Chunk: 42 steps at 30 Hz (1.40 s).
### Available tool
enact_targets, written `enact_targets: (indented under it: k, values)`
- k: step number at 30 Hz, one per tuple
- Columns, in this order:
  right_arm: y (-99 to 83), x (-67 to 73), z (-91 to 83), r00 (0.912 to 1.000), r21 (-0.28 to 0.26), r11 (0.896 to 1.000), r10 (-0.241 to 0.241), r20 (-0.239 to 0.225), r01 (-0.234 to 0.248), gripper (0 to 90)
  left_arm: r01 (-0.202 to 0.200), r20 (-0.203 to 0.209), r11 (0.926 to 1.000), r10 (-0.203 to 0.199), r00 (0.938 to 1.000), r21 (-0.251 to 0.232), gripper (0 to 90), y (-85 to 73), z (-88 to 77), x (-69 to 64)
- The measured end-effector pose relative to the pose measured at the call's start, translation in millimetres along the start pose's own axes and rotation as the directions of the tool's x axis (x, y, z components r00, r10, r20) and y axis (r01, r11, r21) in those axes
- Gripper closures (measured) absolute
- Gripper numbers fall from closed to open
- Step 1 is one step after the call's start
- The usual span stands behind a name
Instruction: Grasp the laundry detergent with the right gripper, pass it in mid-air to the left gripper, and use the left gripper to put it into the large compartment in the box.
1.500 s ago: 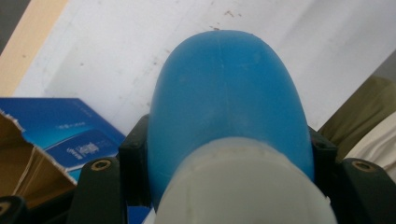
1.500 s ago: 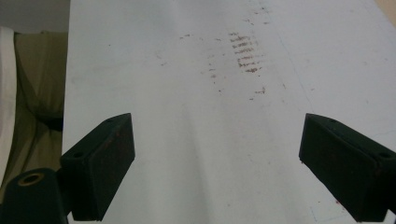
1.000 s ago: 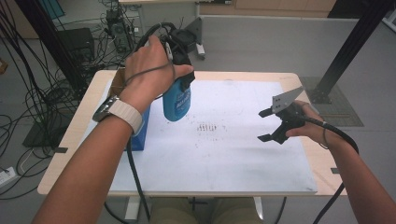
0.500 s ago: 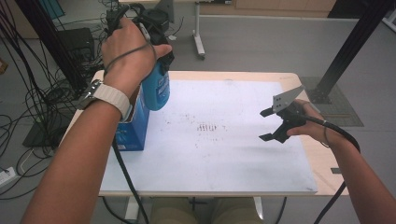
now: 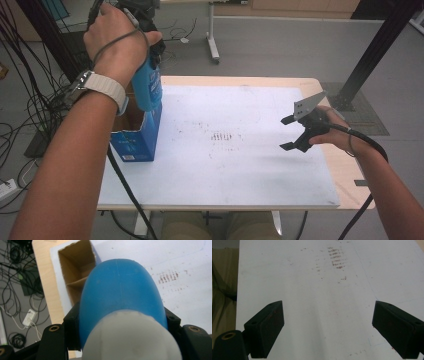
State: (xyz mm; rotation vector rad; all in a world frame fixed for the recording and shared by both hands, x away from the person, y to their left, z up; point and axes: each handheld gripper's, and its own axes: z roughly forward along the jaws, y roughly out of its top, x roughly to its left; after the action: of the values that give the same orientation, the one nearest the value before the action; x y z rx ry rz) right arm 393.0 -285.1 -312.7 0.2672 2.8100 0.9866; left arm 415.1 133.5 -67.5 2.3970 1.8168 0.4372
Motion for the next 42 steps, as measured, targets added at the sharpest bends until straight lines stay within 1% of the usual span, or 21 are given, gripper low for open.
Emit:
enact_targets:
  k: [3, 6, 8, 14, 15, 23, 25, 28, 33, 39, 42]
  values:
    - [0.5, -0.9, 1.1, 1.0, -0.002, 1.0, 0.003, -0.002, -0.003, 10.5, 0.032, 0.0, 0.9995, -0.032, 0.9995, -0.002, 37.6, -0.6, 1.1, 8.3]
    - [0.5, -1.9, 2.2, 1.0, 0.002, 1.0, 0.003, -0.005, -0.003, 10.5, 0.051, -0.003, 0.9987, -0.051, 0.9987, 0.005, 37.6, -1.0, 2.3, 15.2]
    - [0.3, -2.3, 3.2, 1.0, 0.002, 1.0, 0.007, -0.006, -0.007, 10.5, 0.074, -0.005, 0.9972, -0.074, 0.9972, 0.005, 37.6, -1.4, 3.2, 20.7]
    - [-0.4, -3.1, 6.2, 0.9999, 0.002, 1.0, 0.012, -0.011, -0.012, 10.5, 0.108, -0.013, 0.9941, -0.108, 0.9941, 0.013, 37.6, -2.0, 7.2, 32.0]
    - [-0.5, -3.2, 6.3, 0.9998, 0.004, 1.0, 0.015, -0.01, -0.015, 10.5, 0.121, -0.014, 0.9926, -0.121, 0.9926, 0.011, 37.6, -2.4, 8.6, 35.4]
    - [-2.4, -4.6, 8.7, 0.9997, 0.005, 1.0, 0.022, -0.013, -0.022, 10.5, 0.134, -0.037, 0.9907, -0.133, 0.9904, 0.023, 37.6, -2.2, 19.8, 42.6]
    - [-2.9, -4.8, 9.4, 0.9996, 0.007, 1.0, 0.024, -0.014, -0.024, 10.5, 0.138, -0.037, 0.9899, -0.137, 0.9899, 0.032, 37.6, -2.1, 23.7, 44.1]
    - [-3.8, -5.1, 10.3, 0.9995, 0.007, 1.0, 0.027, -0.016, -0.026, 10.5, 0.146, -0.034, 0.9887, -0.145, 0.9888, 0.033, 37.6, -2.7, 29.2, 46.8]
    - [-5.5, -5.2, 11.0, 0.9992, 0.005, 0.999, 0.037, -0.017, -0.037, 10.5, 0.155, -0.041, 0.9871, -0.154, 0.9873, 0.039, 37.6, -3.6, 39.2, 51.0]
    - [-6.8, -5.1, 12.7, 0.9989, 0.011, 0.999, 0.044, -0.018, -0.043, 10.5, 0.153, -0.041, 0.987, -0.152, 0.9876, 0.048, 37.6, -5.7, 53.9, 53.2]
    - [-6.8, -4.9, 13.6, 0.9988, 0.012, 0.999, 0.046, -0.019, -0.046, 10.5, 0.15, -0.047, 0.9873, -0.148, 0.9879, 0.051, 37.6, -6.4, 59.9, 53.6]
